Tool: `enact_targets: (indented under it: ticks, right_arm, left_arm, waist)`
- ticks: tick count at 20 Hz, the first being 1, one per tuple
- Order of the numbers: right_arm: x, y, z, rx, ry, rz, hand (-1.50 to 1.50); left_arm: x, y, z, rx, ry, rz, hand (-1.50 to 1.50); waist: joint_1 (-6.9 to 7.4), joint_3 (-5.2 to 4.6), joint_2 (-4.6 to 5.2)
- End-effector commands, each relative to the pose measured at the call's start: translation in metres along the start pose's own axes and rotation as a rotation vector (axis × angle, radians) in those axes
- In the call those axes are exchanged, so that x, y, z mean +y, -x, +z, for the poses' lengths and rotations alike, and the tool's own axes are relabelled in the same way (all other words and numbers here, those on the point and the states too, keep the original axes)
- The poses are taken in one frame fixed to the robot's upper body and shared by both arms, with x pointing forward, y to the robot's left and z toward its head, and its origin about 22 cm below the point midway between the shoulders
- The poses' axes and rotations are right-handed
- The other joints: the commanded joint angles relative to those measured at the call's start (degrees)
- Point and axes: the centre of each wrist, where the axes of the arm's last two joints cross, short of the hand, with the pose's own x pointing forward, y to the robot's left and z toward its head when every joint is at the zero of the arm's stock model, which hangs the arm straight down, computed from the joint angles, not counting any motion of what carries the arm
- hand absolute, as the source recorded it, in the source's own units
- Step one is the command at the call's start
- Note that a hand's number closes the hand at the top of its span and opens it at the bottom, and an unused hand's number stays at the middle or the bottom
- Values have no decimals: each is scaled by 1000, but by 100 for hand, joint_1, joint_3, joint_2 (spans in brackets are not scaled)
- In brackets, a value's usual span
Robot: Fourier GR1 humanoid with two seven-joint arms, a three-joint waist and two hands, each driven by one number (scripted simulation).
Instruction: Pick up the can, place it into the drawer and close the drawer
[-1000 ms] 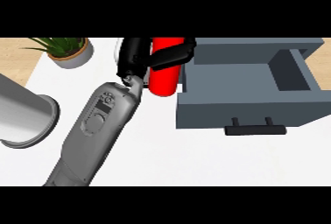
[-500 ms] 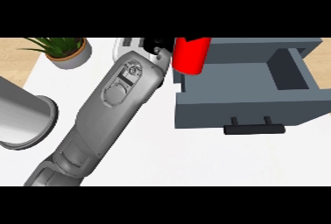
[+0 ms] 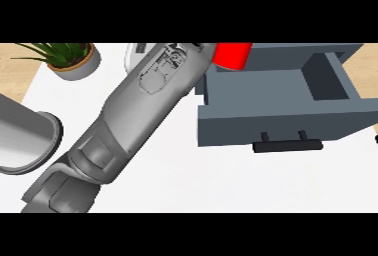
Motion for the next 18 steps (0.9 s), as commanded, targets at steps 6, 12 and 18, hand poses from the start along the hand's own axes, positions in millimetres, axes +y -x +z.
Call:
enact_targets:
  ticks: [6,12,18]
  right_arm:
    - [9,12,-6,-5,4,16,-150]
    - [17,13,-16,-20,-29,-7,-150]
    - [11,-4,-25,-20,-38,19,-150]
  left_arm:
    - [-9,13,-9,17,5,-68,150]
    - [-13,19,-10,26,-28,-68,150]
    - [-22,1,-13,1,-69,-122,150]
  waist:
    - [-60,4,20]
    - [-219,9,65]
    - [-319,11,78]
